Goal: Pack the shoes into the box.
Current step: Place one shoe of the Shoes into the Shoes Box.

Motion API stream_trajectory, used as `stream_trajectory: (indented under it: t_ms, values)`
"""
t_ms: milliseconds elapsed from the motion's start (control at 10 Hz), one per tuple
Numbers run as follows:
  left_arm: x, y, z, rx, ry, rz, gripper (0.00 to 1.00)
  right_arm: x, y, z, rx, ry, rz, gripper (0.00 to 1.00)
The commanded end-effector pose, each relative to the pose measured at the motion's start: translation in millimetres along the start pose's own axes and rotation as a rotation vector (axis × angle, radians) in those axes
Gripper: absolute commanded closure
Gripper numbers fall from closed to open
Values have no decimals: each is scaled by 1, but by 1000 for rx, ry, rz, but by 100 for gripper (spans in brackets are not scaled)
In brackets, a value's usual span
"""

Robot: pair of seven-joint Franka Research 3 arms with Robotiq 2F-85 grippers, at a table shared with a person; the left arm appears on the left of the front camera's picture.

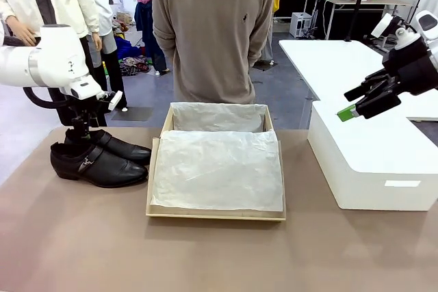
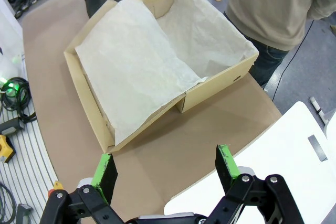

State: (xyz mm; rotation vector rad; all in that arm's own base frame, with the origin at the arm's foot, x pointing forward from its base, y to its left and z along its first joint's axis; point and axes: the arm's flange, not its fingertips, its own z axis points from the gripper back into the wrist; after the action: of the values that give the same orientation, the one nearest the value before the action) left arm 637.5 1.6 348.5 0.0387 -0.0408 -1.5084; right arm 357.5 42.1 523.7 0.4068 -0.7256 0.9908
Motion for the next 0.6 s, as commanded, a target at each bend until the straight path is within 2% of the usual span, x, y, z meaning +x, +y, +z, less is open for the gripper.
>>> stream_trajectory:
  t_ms: [0, 400, 500]
  values:
    - [0, -1, -4, -14, 11, 2, 7, 0, -3, -2, 12, -30, 24, 0]
    - [1, 1, -4, -45, 9, 17, 87, 0, -3, -2, 12, -30, 24, 0]
    - [1, 1, -4, -48, 8, 18, 100, 0, -3, -2, 12, -30, 24, 0]
